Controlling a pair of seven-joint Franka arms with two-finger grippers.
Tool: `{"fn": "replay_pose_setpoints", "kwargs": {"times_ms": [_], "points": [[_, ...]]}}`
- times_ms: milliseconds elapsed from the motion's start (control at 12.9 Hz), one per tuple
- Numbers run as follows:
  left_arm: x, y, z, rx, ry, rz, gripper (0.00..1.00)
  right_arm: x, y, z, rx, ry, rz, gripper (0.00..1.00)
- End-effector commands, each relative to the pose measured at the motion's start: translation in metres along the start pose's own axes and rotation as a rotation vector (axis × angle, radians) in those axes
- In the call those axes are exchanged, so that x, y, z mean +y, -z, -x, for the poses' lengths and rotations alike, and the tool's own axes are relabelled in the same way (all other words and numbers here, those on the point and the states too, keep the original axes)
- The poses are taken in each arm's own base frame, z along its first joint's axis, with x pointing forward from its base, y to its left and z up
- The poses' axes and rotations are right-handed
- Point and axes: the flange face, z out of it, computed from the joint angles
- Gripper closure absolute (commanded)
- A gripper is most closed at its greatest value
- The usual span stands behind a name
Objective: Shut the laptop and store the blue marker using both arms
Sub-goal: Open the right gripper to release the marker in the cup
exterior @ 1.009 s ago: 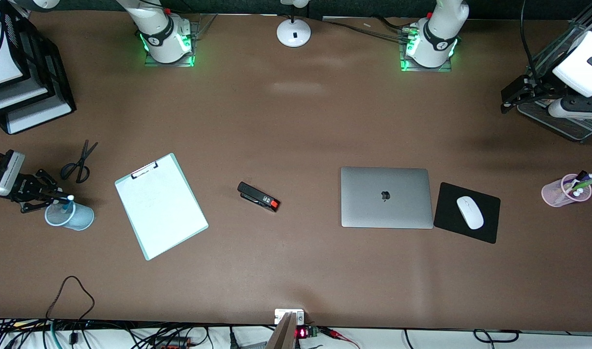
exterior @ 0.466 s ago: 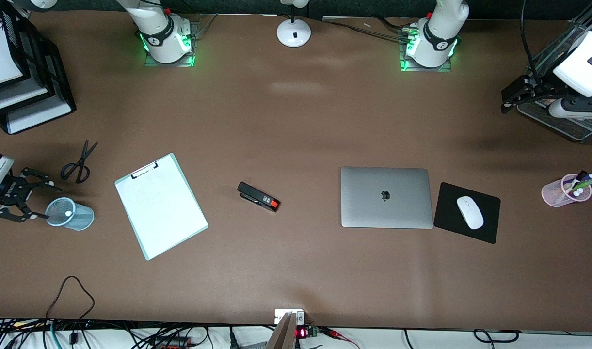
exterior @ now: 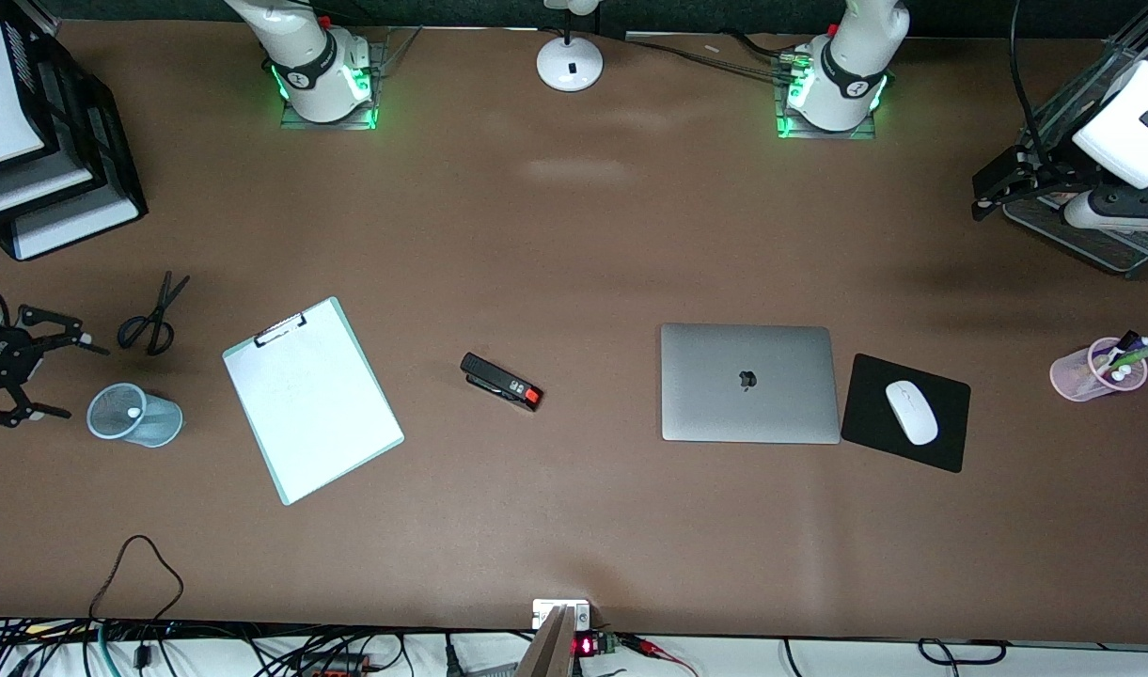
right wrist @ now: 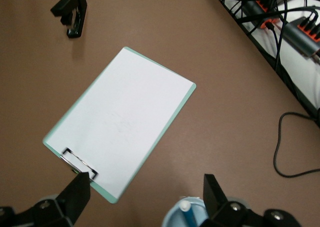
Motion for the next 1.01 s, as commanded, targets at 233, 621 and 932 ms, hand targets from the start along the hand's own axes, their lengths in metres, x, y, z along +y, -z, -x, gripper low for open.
{"fn": "replay_pose_setpoints", "kwargs": {"times_ms": [233, 621, 932], "points": [[-0.002, 0.0, 0.002, -0.003, -0.004, 0.012, 0.0, -0.052, 0.015, -0.073, -0.183, -0.37, 0.032, 0.0], [-0.002, 0.001, 0.002, -0.003, -0.006, 0.011, 0.0, -0.089, 0.016, -0.122, -0.308, -0.738, 0.091, 0.0], [-0.002, 0.001, 0.002, -0.002, -0.006, 0.01, 0.0, -0.124, 0.019, -0.159, -0.459, -0.883, 0.213, 0.0]]}}
